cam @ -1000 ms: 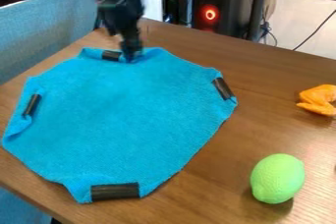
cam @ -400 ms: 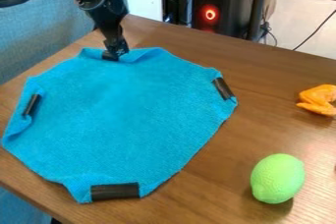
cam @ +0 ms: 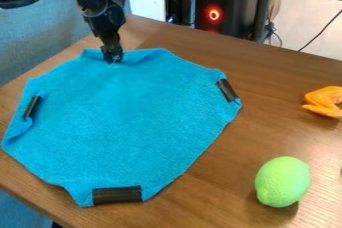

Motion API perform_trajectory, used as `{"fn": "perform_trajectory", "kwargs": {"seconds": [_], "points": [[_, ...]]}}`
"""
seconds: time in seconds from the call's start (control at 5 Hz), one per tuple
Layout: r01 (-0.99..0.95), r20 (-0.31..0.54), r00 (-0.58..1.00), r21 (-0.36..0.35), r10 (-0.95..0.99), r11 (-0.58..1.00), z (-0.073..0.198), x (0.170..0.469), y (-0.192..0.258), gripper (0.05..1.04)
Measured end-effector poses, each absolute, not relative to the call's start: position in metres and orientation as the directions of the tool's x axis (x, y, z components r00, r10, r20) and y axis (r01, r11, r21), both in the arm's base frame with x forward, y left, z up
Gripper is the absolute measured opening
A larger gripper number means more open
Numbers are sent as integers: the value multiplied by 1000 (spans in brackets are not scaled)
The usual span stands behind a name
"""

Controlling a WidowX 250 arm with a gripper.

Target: Fold the cloth from top to bottom

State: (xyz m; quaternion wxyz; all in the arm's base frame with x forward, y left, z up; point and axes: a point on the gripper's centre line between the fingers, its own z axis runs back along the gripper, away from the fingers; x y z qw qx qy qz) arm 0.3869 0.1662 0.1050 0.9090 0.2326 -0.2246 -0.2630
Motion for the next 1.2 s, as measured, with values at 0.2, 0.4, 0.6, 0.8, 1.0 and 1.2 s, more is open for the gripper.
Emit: {"fn": "perform_trajectory", "kwargs": {"seconds": [0.2,0.4,0.6,0.8,1.0,1.2], "points": [[373,261,775,547,-576,750,98,392,173,1000],[368,246,784,556,-570,745,98,396,179,1000],[371,232,794,547,-562,750,92,396,180,1001],[357,239,797,554,-555,752,97,399,182,1000],[364,222,805,547,-550,754,90,398,183,998],[356,222,811,548,-541,757,92,400,185,921]]}}
